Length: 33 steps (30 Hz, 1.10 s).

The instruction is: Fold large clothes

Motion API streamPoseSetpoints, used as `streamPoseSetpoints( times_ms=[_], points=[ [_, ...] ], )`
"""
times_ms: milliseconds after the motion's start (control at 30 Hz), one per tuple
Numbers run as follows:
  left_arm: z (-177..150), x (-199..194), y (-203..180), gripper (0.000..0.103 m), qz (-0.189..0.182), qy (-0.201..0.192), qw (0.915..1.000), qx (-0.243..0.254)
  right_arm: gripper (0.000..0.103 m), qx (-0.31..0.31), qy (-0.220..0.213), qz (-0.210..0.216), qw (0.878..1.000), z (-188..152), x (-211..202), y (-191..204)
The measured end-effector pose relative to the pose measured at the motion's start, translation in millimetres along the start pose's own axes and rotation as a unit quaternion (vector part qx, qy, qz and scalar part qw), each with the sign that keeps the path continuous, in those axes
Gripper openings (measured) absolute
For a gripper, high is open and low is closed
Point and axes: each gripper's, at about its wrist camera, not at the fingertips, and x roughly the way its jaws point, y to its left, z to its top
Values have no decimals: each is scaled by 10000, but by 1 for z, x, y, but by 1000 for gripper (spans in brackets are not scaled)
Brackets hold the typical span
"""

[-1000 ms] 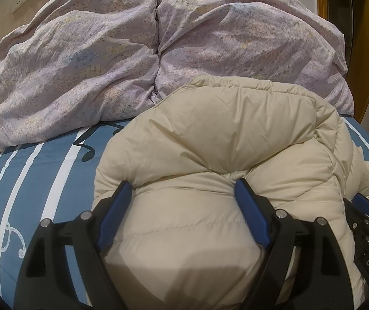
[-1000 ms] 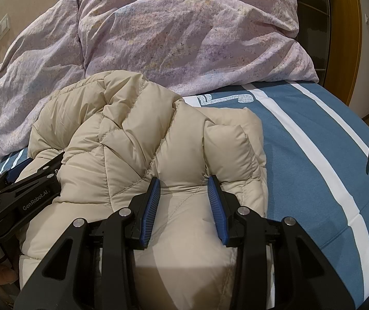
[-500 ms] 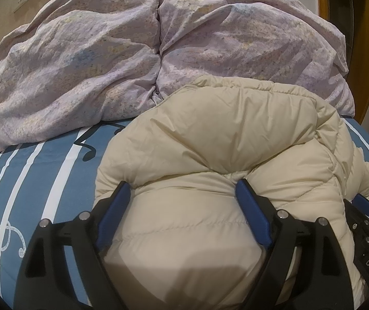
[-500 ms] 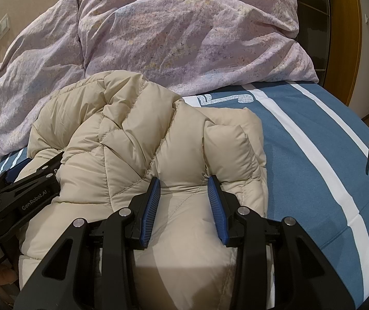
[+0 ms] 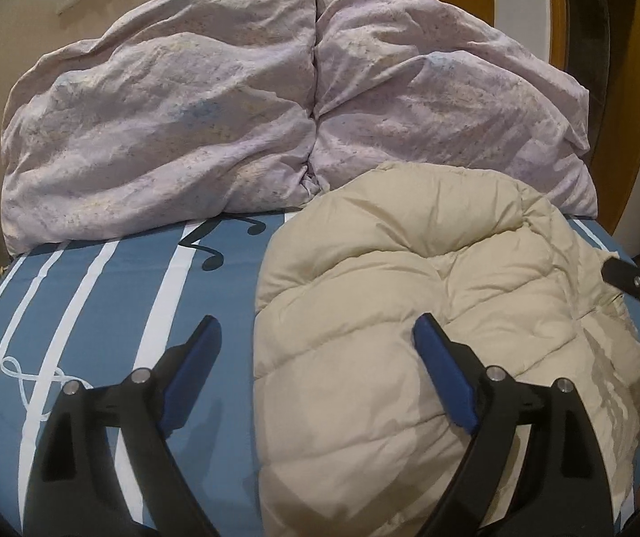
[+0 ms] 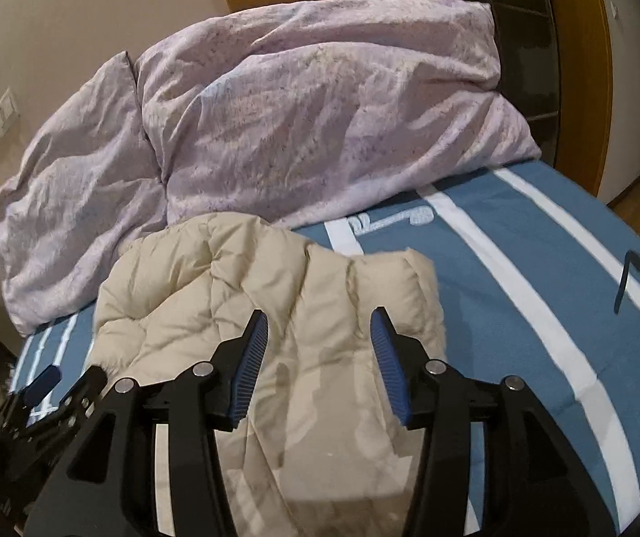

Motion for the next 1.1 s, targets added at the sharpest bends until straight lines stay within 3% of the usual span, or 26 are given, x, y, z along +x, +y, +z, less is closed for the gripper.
streamPoseSetpoints(
  times_ms=[167, 400, 1100],
  points=[
    [-7, 9, -8, 88, 107, 37, 9998, 160, 50, -216, 33, -435, 9988, -1, 23, 4],
    [-15, 20, -11, 88, -154, 91, 9998, 60, 50, -493, 87, -714, 9962, -25, 39, -6],
    [-22, 37, -11, 91, -279, 262, 9993, -33, 52, -391, 368, -667, 9963, -22, 49, -9]
  ],
)
